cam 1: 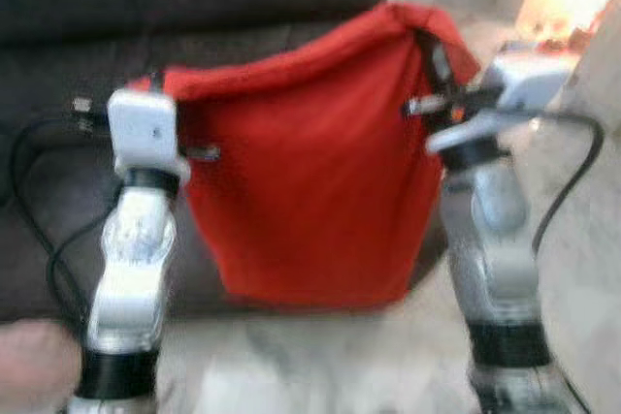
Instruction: Move the pillow to the sofa from floor
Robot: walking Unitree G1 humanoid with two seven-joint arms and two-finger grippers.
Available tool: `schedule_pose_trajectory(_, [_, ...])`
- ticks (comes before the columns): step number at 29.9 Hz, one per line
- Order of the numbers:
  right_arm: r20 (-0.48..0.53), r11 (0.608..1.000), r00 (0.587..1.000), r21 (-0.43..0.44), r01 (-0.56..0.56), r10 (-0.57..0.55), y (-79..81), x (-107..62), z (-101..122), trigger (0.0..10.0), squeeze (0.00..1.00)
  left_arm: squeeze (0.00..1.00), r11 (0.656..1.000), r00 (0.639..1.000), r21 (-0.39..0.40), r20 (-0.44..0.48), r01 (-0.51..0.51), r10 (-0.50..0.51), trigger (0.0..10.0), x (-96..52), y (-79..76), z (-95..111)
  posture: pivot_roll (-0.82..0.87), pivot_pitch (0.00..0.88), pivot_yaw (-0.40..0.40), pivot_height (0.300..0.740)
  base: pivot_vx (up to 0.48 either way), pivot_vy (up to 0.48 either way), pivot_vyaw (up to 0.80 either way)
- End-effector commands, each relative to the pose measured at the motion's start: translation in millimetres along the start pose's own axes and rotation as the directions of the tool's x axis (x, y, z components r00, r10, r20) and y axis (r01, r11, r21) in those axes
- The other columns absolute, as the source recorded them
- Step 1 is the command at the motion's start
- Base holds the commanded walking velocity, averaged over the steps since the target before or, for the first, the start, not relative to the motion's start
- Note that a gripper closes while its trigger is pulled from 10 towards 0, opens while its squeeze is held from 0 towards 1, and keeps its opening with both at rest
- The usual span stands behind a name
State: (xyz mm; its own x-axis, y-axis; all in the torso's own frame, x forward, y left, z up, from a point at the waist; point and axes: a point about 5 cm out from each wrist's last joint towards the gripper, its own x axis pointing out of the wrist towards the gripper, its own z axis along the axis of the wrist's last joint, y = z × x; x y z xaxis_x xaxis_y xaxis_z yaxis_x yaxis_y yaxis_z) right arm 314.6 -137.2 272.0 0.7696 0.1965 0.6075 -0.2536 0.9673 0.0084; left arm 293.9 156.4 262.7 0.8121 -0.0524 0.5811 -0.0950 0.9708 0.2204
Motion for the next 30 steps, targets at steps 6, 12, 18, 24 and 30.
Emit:
schedule_pose_trajectory(6, [0.127, 0.994, 0.986, 0.020, -0.107, 0.104, 22.9, 9.1, 27.2, 10.0, 0.00, 0.00, 0.997, 0.994, 0.041, 0.092, -0.058, 0.054, 10.0, 4.9, 14.7, 22.1, -0.06, 0.070, 0.050, 0.740, 0.363, 0.000, 0.80])
schedule_pose_trajectory(12, [0.139, 0.992, 0.984, 0.041, -0.120, 0.113, 24.8, 9.7, 31.0, 10.0, 0.00, 0.00, 0.997, 0.993, 0.042, 0.101, -0.063, 0.058, 10.0, 6.8, 15.6, 25.6, -0.06, 0.070, 0.049, 0.740, 0.369, 0.000, 0.35])
schedule_pose_trajectory(18, [0.139, 0.993, 0.985, 0.044, -0.109, 0.102, 23.3, 10.6, 31.8, 10.0, 0.00, 0.00, 0.997, 0.994, 0.040, 0.094, -0.058, 0.054, 10.0, 7.0, 15.6, 24.7, -0.06, 0.071, 0.049, 0.740, 0.371, 0.000, 0.00])
schedule_pose_trajectory(24, [0.093, 0.996, 0.993, 0.038, -0.077, 0.073, 17.9, 8.3, 22.2, 10.0, 0.00, 0.00, 0.999, 0.999, 0.029, 0.045, -0.015, 0.014, 10.0, 3.8, 10.6, 15.7, -0.06, 0.071, 0.049, 0.740, 0.369, 0.000, 0.00])
schedule_pose_trajectory(30, [0.033, 0.997, 0.997, 0.040, -0.073, 0.071, 16.1, 3.2, 8.4, 10.0, 0.00, 0.00, 0.993, 0.992, 0.012, -0.055, 0.117, -0.116, 10.0, -2.4, -4.4, -1.6, -0.06, 0.073, 0.048, 0.740, 0.298, 0.000, 0.00])
